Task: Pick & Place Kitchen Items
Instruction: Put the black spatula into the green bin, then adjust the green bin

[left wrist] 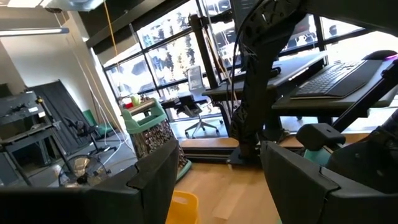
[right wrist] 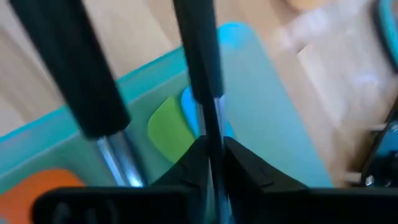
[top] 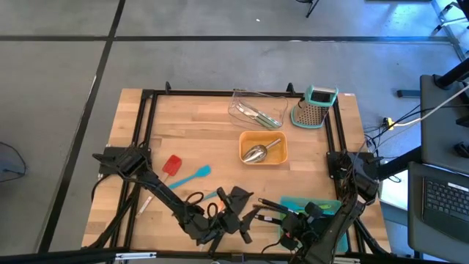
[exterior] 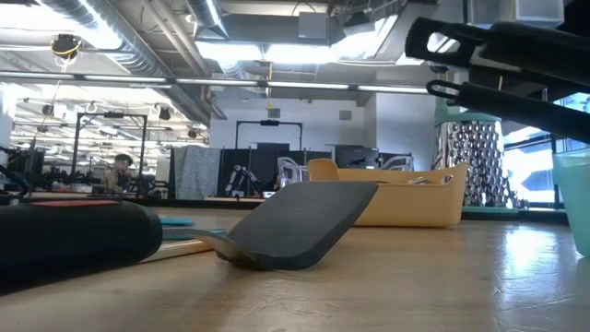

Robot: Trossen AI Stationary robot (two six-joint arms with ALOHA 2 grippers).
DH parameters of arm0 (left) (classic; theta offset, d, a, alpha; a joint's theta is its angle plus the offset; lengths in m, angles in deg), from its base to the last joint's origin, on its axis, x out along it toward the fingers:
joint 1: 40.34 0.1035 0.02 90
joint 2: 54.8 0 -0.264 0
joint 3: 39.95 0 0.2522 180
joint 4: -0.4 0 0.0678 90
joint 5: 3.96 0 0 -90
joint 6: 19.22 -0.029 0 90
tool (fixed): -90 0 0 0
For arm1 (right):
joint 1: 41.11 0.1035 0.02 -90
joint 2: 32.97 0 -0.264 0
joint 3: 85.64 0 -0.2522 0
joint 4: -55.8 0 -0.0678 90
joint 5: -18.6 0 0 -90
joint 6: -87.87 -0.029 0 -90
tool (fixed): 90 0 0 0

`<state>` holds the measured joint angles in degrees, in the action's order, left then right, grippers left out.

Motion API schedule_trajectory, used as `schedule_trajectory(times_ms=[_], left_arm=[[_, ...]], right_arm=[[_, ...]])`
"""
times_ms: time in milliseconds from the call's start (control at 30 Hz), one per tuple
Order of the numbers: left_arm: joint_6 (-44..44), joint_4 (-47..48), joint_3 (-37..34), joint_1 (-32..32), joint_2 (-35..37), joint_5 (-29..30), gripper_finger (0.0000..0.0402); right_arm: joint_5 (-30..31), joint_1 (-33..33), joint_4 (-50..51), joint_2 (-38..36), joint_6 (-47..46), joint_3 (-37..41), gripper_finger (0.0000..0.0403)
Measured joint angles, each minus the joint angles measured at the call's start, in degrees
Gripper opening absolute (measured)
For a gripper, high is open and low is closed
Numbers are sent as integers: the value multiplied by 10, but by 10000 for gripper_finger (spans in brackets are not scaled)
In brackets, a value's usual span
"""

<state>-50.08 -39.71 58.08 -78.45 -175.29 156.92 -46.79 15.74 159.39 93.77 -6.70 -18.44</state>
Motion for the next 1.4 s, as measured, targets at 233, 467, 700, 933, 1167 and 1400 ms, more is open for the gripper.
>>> schedule_trajectory(times_ms=[233, 467, 700, 933, 1167, 1400], left_arm=[[1, 1, 0, 1, 0, 0, 223], [1, 1, 0, 1, 0, 0, 223], [1, 7, 0, 1, 0, 0, 223], [-3, 14, 0, 1, 0, 17, 223], [-27, 14, 0, -1, 0, 42, 223], [-49, 14, 0, -2, 0, 71, 223]], right_arm=[[-23, 3, -1, 0, -8, 0, 118], [-29, 3, 1, 0, -8, 0, 131], [-28, 12, 2, -3, 7, -5, 128], [-7, 14, 2, -3, 57, -51, 128], [-23, 21, 2, -4, 126, -121, 128], [-142, 23, 1, -4, 140, -146, 111]])
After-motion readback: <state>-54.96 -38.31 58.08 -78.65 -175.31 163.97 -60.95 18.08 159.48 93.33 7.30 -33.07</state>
